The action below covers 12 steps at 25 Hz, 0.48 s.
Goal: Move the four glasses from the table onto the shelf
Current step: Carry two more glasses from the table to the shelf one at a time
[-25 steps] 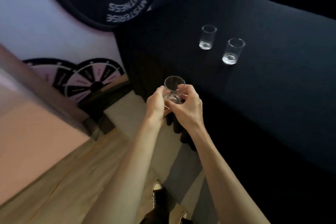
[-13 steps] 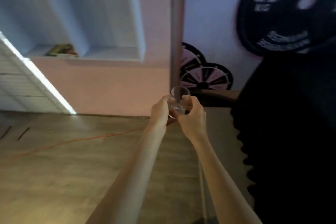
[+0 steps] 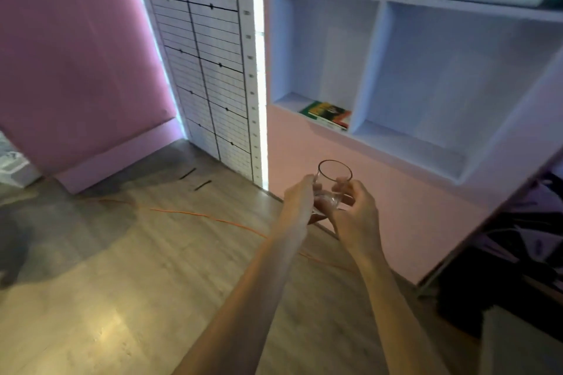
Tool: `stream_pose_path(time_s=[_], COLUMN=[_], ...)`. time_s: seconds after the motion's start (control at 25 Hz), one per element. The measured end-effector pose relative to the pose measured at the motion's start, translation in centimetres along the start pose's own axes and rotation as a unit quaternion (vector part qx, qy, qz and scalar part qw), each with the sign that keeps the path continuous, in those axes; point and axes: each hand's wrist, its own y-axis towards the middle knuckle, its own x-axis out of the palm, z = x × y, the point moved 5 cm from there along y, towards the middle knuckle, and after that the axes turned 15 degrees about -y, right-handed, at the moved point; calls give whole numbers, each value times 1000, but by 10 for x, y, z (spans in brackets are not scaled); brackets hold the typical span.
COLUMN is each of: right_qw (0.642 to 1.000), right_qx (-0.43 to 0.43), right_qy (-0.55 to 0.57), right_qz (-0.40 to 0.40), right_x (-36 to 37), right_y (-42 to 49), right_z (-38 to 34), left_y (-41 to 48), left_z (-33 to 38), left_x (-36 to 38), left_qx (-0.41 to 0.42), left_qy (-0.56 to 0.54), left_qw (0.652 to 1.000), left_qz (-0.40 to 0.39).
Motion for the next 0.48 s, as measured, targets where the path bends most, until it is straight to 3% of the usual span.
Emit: stream_pose_path(time_s=[0.2, 0.48], right_qw=[999, 998], right_qx=[-36, -53], right_qy=[10, 33], right_qz=[-34, -30], right_x=[68, 117], right_y=[76, 216], right_z=[-37, -67], left_y=[64, 173], left_z=[68, 158], left_x=[-24, 8], left_qx=[49, 108], left_qy=[7, 20], left_qw=[998, 993], left_qz=[33, 49])
